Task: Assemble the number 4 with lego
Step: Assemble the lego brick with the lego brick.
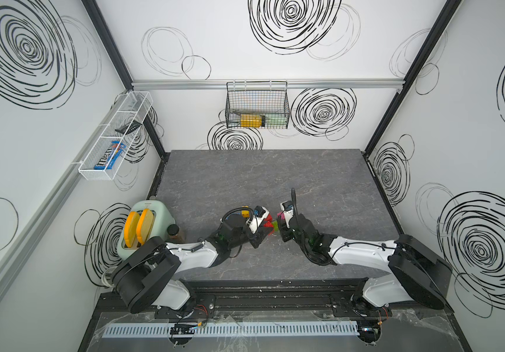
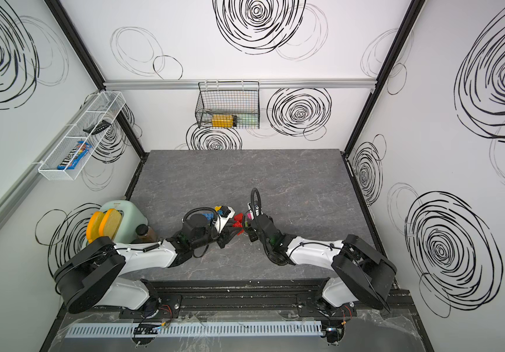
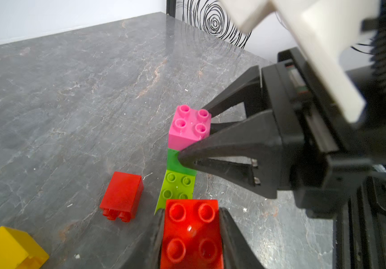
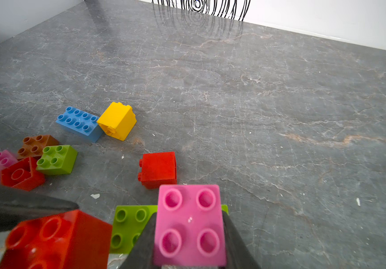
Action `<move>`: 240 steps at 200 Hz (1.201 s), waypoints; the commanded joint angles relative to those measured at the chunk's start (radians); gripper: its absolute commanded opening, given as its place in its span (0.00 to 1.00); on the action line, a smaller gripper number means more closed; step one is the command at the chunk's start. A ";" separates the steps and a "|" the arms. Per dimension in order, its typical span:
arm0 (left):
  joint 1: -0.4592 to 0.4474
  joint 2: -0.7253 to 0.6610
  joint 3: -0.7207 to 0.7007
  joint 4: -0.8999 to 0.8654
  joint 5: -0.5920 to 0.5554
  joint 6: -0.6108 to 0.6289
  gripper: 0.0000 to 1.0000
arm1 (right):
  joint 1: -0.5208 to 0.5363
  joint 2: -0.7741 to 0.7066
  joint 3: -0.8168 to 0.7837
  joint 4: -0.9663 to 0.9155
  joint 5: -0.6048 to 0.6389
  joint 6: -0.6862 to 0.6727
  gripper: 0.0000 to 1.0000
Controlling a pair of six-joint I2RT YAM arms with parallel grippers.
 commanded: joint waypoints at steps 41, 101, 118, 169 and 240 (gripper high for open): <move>0.046 0.019 0.055 0.025 0.123 0.157 0.00 | 0.014 0.051 -0.079 -0.232 -0.067 0.011 0.00; 0.064 0.095 0.112 -0.036 0.155 0.199 0.00 | 0.013 0.043 -0.085 -0.226 -0.074 0.005 0.00; 0.074 0.098 0.125 -0.081 0.172 0.211 0.00 | 0.014 0.037 -0.088 -0.227 -0.073 0.006 0.00; 0.084 0.124 0.115 -0.057 0.175 0.193 0.00 | 0.013 0.027 -0.094 -0.220 -0.075 0.004 0.00; 0.084 0.165 0.064 0.089 0.164 0.149 0.00 | 0.013 0.028 -0.094 -0.217 -0.080 -0.001 0.00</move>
